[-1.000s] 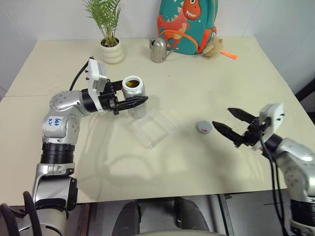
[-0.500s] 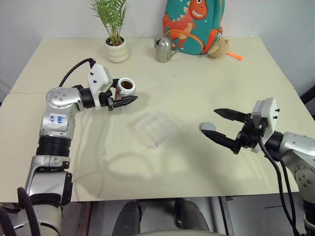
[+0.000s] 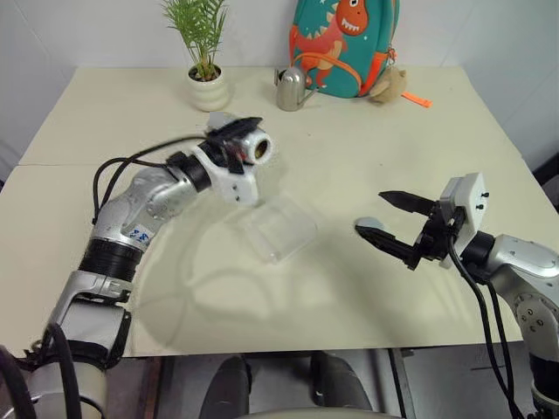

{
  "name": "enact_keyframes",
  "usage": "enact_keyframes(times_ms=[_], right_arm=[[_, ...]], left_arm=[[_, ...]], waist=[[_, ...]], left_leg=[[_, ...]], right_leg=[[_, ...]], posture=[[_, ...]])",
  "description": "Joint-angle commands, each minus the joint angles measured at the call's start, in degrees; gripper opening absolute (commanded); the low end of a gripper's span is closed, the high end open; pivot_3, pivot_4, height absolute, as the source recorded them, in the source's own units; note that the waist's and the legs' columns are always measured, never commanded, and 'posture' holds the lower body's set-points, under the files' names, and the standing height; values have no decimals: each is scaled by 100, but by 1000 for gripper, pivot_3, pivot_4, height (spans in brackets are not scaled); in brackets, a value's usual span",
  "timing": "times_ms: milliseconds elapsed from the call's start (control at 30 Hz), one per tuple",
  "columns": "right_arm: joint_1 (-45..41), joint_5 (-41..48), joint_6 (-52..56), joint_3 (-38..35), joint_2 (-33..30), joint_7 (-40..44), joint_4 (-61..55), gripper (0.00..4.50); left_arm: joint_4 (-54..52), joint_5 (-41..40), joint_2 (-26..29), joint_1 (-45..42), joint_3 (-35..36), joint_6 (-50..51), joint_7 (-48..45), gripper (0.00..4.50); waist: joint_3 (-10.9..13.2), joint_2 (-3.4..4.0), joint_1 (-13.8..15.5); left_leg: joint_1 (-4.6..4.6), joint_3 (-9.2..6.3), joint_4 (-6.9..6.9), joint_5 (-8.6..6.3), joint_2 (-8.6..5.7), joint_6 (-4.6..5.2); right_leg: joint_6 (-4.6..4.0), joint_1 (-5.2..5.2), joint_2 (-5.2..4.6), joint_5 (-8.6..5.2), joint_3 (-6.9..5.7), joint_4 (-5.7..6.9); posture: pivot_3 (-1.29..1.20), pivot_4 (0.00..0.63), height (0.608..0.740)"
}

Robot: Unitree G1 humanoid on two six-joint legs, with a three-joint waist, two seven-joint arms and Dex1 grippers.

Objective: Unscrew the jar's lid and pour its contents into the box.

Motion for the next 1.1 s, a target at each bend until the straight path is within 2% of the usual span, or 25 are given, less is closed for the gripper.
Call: enact_keyframes(times_ms=[33,167,333,500,667,867,933,1033,1100], right_arm=[[-119,-26,-172,-6,175,-179,-161,4466],[-247,-72,-190,132,413,-348,-189,4466],[-287,-122,-206,164,499,-432,-202,4466],[-241,-155,-261,156,598,-507,-230,4466],[-225,-200,-323,221,725,-559,-224,4466],[-260,-242,-395,234,802,-527,-136,4466],[-241,-229,-415,233,817,-514,-121,4466],[-188,-210,-414,227,788,-446,-126,4466],[-183,-230,-420,247,728,-349,-97,4466]], left_arm=[[-475,1691,117,-197,-338,490,1974,2512],[-286,2803,86,-389,-1074,781,3127,2512],[101,3604,295,-505,-1582,1244,4179,2512],[496,3779,322,-732,-1781,1540,4554,2512],[329,3891,507,-903,-1956,1476,4848,2512],[411,3648,640,-1031,-1983,1187,4786,2512],[321,3316,696,-1000,-1874,912,4578,2512],[267,2462,726,-917,-1568,437,4000,2512],[370,1507,727,-839,-1303,-13,3306,2512]], waist=[[0,0,7],[0,0,4],[0,0,-12],[0,0,-2],[0,0,2],[0,0,0],[0,0,-4],[0,0,-8],[0,0,-10]], left_leg=[[0,2,0,0,0,0],[-2,8,3,0,0,1],[-1,12,1,0,0,1],[-1,21,0,-1,0,2],[-2,24,-1,-1,0,2],[-1,27,1,-1,0,2],[1,27,1,-1,0,2],[1,30,2,-1,0,2],[1,30,2,-1,0,1]], right_leg=[[3,0,0,1,2,4],[9,0,0,7,6,2],[9,-3,0,7,9,4],[9,-11,0,7,17,6],[10,-10,-1,8,18,5],[10,-10,0,8,20,8],[10,-10,0,8,21,10],[10,-11,-1,8,24,10],[10,-11,-1,8,24,11]], posture=[[0,150,740],[0,150,740],[0,150,740],[0,150,740],[0,150,740],[0,150,740],[0,150,740],[0,150,740],[0,150,740]])
